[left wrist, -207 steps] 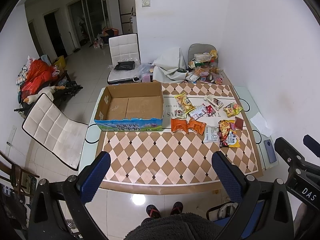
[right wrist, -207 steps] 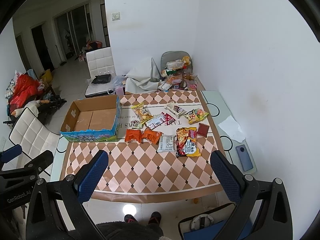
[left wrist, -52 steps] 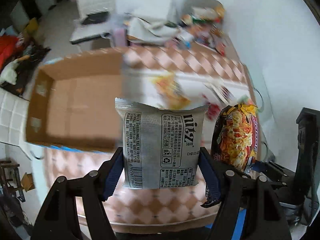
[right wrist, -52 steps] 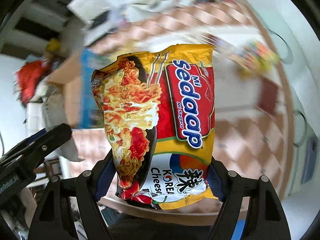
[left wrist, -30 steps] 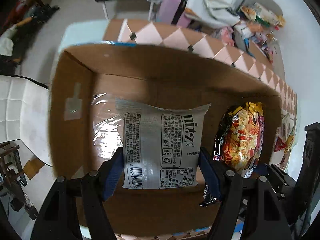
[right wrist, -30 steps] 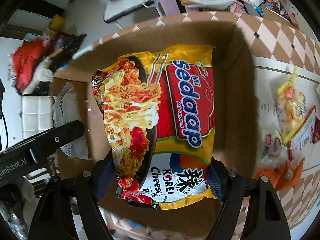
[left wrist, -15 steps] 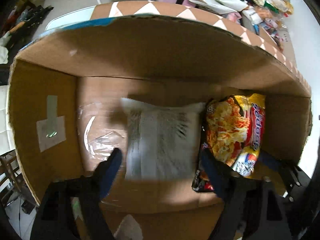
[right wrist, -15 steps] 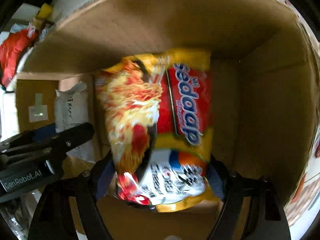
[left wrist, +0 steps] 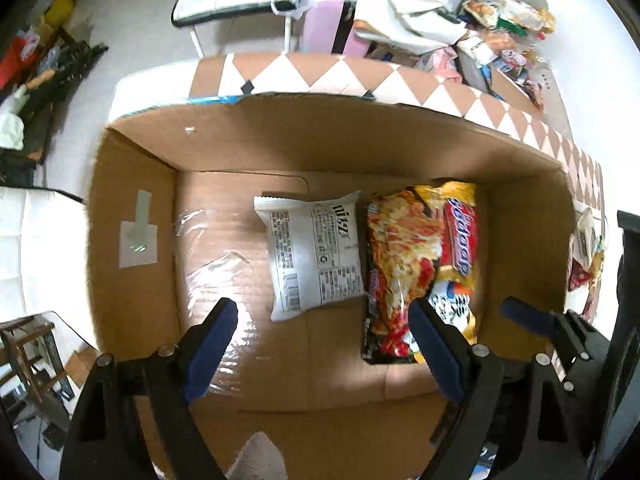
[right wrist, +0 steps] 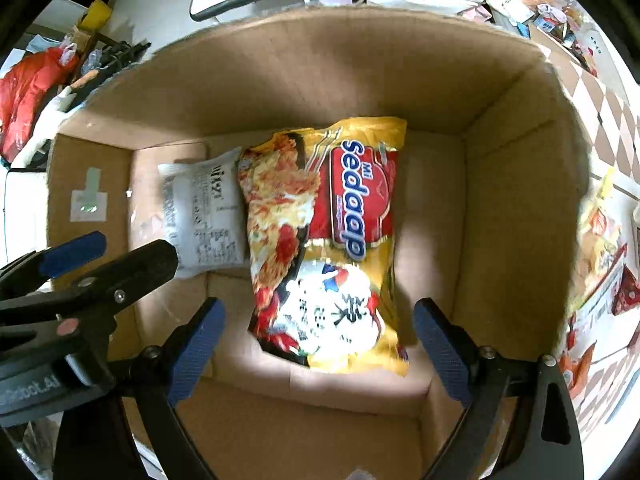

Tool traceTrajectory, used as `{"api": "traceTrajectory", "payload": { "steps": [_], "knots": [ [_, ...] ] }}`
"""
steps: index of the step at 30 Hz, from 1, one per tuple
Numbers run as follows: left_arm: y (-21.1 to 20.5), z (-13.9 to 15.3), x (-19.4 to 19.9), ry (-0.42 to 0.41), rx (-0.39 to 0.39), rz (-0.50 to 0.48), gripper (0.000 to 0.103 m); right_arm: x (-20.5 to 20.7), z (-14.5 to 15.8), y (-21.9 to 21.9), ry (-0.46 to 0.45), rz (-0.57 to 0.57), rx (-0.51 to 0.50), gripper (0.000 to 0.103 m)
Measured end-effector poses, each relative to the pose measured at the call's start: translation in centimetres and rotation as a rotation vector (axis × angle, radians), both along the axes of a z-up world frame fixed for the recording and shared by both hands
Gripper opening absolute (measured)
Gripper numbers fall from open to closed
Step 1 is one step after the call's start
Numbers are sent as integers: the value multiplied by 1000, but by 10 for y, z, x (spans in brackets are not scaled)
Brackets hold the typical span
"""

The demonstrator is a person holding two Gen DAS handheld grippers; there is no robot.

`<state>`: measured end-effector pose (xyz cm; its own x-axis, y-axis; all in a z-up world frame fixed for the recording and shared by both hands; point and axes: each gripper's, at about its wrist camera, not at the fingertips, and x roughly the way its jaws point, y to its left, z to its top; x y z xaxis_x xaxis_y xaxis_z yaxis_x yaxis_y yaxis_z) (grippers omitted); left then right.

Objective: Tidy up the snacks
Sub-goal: 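Carry both packets into the cardboard box and open both tools, then grasp the yellow egg-cake packet with the left tool while the right tool grasps the panda packet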

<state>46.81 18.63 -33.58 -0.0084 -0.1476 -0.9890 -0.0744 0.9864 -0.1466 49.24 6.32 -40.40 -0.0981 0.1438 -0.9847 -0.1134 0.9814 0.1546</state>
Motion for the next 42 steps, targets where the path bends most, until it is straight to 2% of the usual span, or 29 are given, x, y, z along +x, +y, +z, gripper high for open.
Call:
{"api": "traceTrajectory", "payload": {
  "steps": [8, 10, 24, 34, 37, 39, 42],
  "knots": [
    [0, 40, -31, -113, 24, -1, 87, -45, 54, -11, -139, -7, -46, 97],
    [1, 51, -42, -141, 26, 0, 87, -54, 79, -32, -169, -2, -50, 97],
    [1, 123, -107, -285, 37, 24, 87, -118, 183, -51, -335, 1, -1, 97],
    [-13, 156, -132, -353, 53, 35, 87, -151, 217, -61, -357, 14, 88, 97],
    [-24, 165, -132, -412, 65, 58, 88, -154, 220, -78, -349, 0, 121, 98],
    [-36, 169, -127, -441, 84, 69, 93, -153, 219, -97, -330, -24, 147, 100],
    [-61, 170, -114, -450, 72, 59, 93, -148, 215, -136, -312, -79, 156, 100]
  ]
}}
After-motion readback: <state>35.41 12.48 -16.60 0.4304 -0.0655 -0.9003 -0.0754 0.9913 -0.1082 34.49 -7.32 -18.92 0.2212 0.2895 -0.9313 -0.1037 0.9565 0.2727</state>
